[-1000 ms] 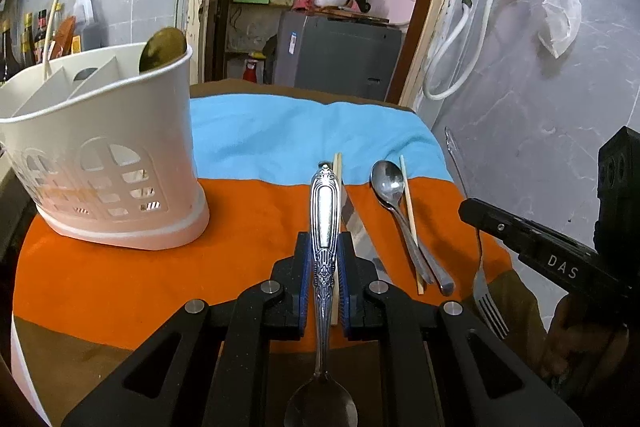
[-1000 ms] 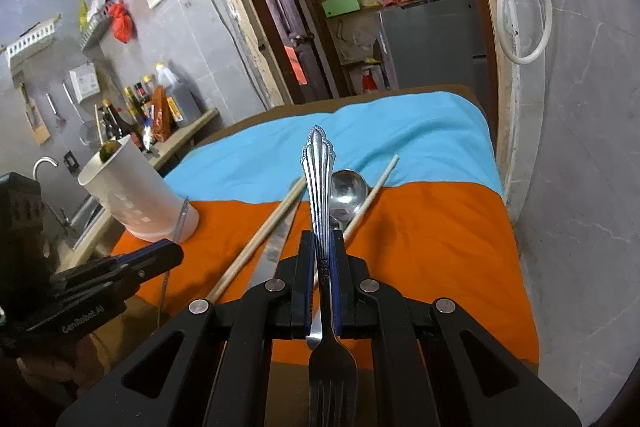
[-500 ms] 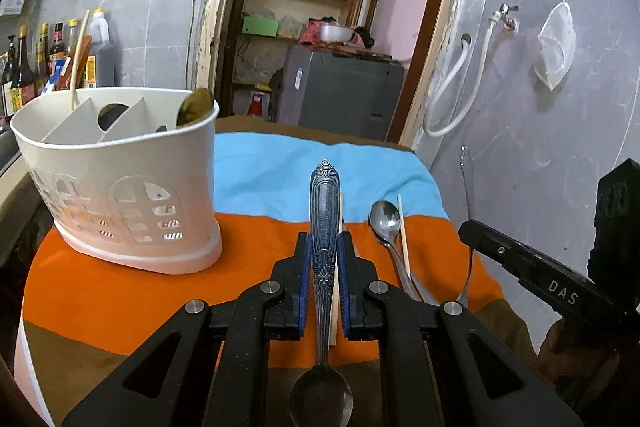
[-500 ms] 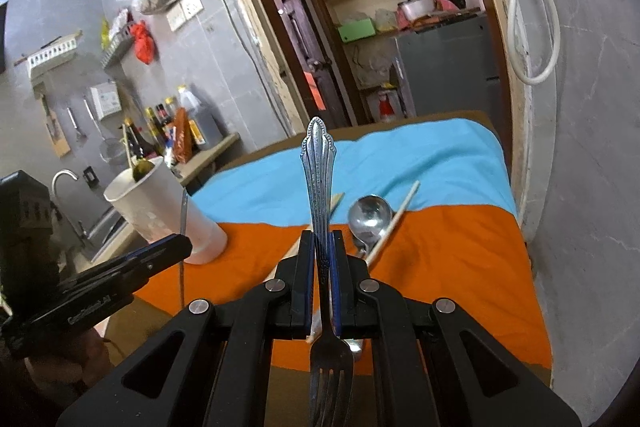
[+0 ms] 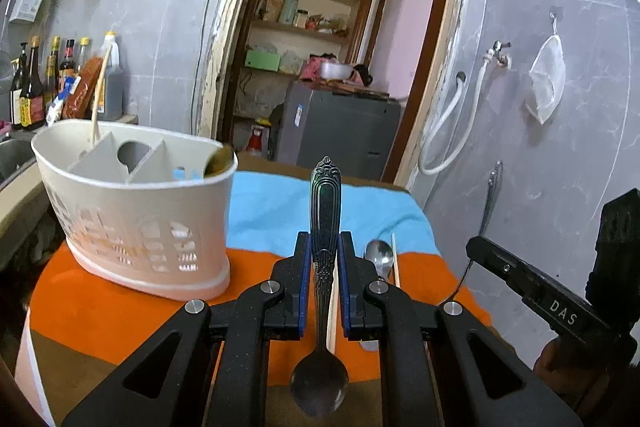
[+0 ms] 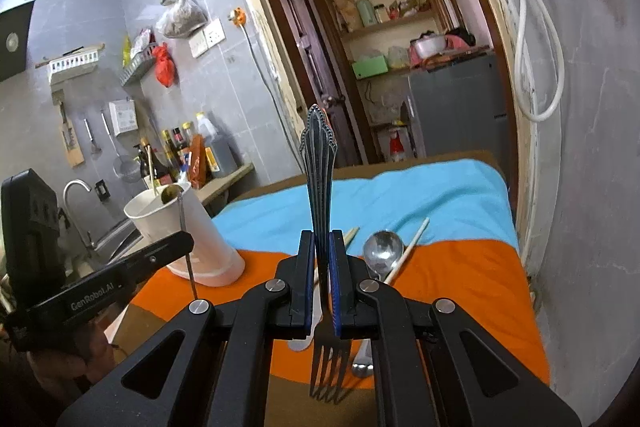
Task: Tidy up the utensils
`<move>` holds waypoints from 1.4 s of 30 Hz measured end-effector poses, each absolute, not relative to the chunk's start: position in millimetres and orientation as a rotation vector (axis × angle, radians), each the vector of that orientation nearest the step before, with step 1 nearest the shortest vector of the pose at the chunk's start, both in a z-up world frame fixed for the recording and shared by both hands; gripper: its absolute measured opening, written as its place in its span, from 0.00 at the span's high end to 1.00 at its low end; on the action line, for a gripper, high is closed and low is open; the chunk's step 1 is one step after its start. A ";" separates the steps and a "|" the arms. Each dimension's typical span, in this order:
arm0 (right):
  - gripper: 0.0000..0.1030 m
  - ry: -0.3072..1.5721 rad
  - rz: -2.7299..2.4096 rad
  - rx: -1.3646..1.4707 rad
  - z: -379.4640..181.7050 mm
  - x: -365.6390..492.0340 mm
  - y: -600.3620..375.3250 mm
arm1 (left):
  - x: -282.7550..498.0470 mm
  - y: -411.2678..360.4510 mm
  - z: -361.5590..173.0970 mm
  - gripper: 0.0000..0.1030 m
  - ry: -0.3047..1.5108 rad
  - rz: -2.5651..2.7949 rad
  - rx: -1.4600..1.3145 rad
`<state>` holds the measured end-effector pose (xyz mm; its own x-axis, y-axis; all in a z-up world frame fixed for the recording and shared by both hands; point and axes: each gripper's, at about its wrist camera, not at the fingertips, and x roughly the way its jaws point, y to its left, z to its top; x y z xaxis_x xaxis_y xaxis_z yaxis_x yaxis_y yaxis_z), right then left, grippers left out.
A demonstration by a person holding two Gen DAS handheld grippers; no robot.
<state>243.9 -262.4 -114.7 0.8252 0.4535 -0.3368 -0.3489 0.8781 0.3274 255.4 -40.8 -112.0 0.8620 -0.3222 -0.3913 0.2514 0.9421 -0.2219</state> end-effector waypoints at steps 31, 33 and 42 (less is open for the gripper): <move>0.95 0.200 0.578 0.239 16.0 260.1 -156.3 | 246.9 94.6 26.5 0.91 0.293 -0.174 -0.221; 0.95 0.185 0.595 0.239 22.3 267.6 -145.7 | 253.3 112.0 30.7 0.91 0.288 -0.159 -0.226; 0.95 0.192 0.640 0.208 3.7 299.8 -104.8 | 287.0 162.2 14.9 0.91 0.279 -0.088 -0.229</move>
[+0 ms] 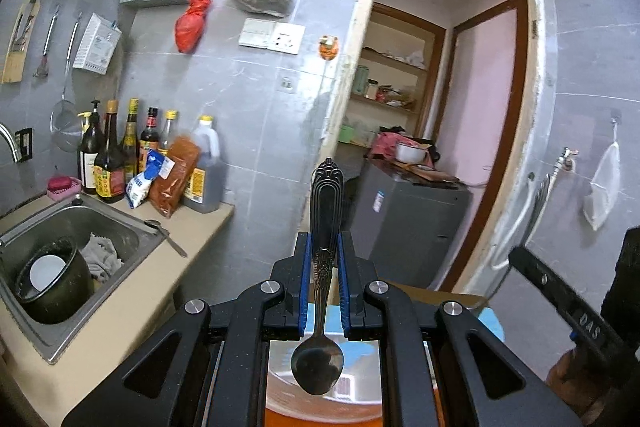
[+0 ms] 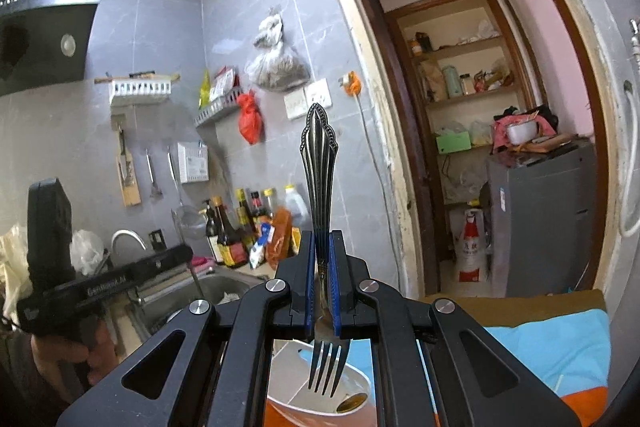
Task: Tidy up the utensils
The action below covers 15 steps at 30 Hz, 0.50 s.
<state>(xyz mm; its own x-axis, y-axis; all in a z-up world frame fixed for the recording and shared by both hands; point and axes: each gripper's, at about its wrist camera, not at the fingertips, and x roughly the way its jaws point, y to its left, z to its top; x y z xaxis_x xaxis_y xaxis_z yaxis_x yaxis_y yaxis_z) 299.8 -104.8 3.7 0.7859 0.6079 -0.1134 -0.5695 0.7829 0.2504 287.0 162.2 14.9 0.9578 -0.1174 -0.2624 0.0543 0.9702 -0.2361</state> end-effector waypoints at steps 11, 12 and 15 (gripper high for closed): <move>0.95 0.259 0.634 0.159 -41.3 321.1 -86.5 | 318.3 157.0 -28.6 0.91 0.306 -0.082 -0.202; 0.95 0.265 0.633 0.156 -44.7 321.9 -85.9 | 320.2 155.4 -32.3 0.91 0.316 -0.084 -0.201; 0.95 0.292 0.630 0.141 -53.7 324.7 -83.3 | 321.7 150.7 -41.2 0.91 0.334 -0.087 -0.184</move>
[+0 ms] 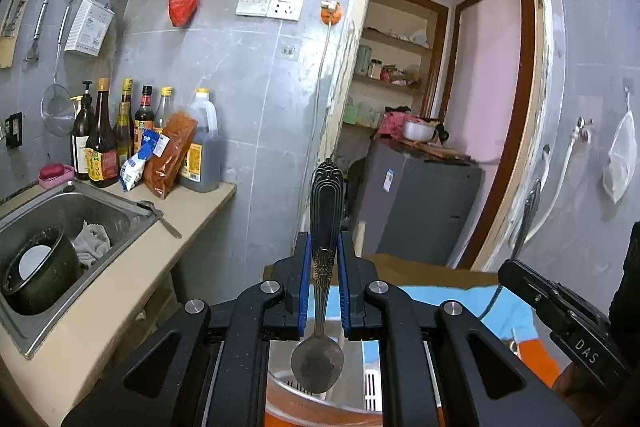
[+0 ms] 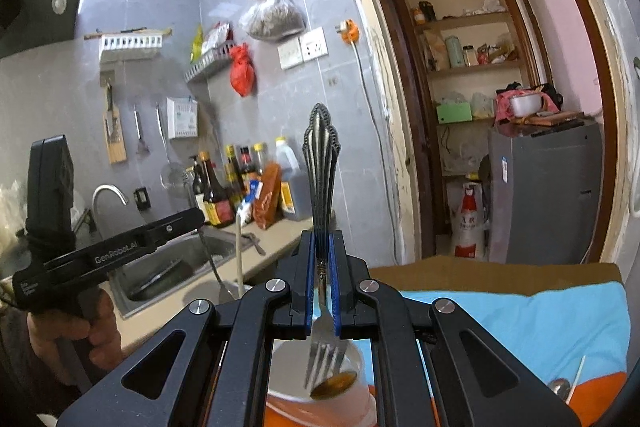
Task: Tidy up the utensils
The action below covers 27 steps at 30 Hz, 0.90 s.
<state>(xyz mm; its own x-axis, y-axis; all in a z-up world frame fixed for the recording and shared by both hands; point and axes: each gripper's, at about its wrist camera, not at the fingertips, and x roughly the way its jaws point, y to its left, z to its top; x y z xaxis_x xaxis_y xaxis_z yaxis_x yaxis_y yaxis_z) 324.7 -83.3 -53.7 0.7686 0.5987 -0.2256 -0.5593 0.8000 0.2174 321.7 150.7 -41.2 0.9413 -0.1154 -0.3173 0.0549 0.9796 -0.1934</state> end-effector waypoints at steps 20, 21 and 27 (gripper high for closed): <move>0.78 0.359 0.585 0.243 -26.6 312.4 -118.3 | 294.4 148.0 -21.4 0.59 0.356 -0.125 -0.232; 0.77 0.356 0.578 0.239 -22.5 310.3 -120.4 | 290.1 143.9 -14.6 0.52 0.344 -0.128 -0.226; 0.40 0.306 0.517 0.214 10.3 288.3 -145.0 | 268.8 126.1 16.5 0.14 0.278 -0.145 -0.242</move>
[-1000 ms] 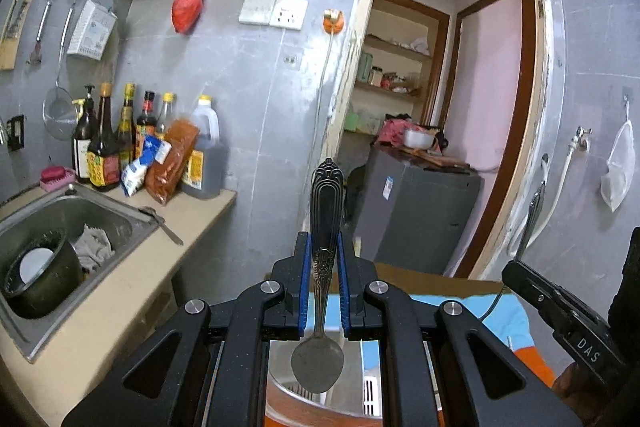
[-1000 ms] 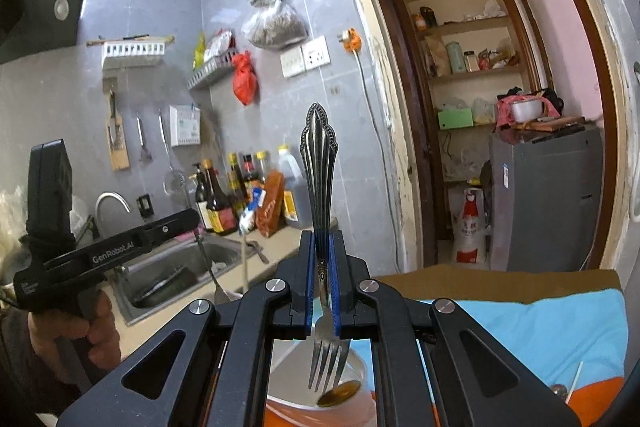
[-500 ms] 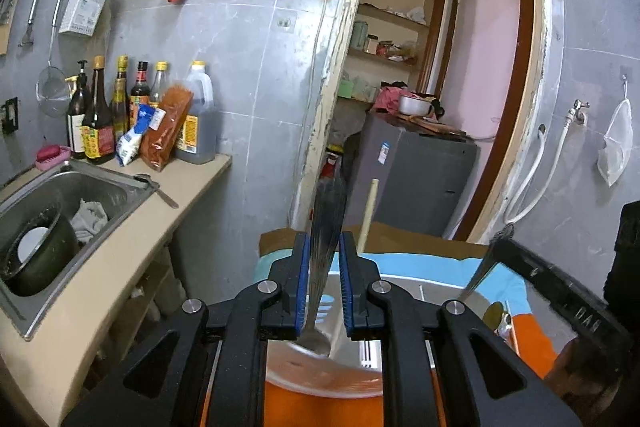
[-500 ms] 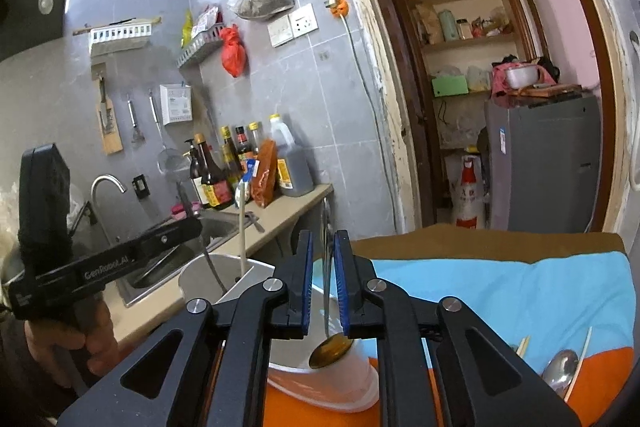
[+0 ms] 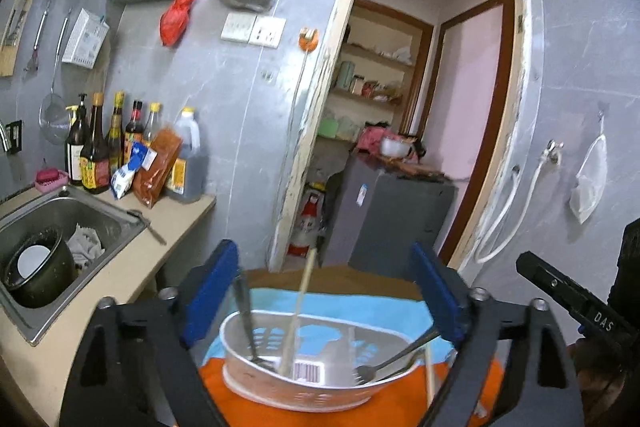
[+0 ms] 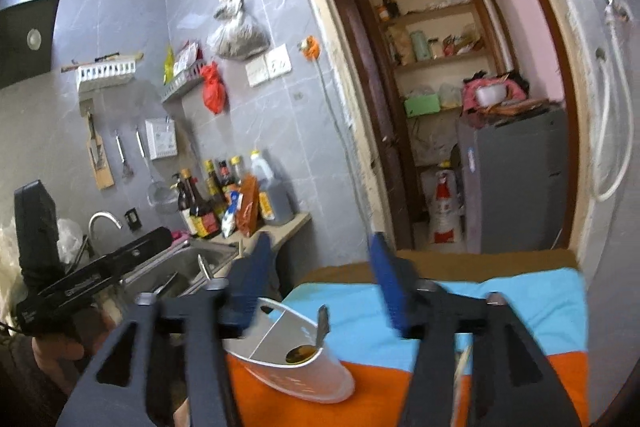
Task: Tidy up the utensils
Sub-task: 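Open left tool over the caddy dropping the spoon while right tool drops the fork, then move both tools back over the utensils on the striped cloth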
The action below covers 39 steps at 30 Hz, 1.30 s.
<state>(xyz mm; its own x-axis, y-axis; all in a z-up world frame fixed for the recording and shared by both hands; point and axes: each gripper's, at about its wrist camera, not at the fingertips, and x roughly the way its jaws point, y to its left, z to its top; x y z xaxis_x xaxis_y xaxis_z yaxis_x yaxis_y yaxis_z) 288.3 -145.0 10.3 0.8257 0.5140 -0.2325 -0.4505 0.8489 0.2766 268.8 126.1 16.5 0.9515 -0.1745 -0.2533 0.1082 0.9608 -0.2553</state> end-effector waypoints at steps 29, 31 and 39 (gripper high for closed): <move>0.00 0.294 0.135 0.103 -17.9 202.2 -277.0 | 230.2 -37.9 -32.6 0.05 0.343 -0.335 -0.042; 0.00 0.327 0.140 0.126 -28.5 206.1 -286.5 | 235.3 -49.8 -49.8 0.05 0.390 -0.371 -0.026; 0.00 0.396 0.127 0.150 -75.5 221.0 -310.2 | 267.5 -76.5 -108.6 0.05 0.535 -0.378 -0.012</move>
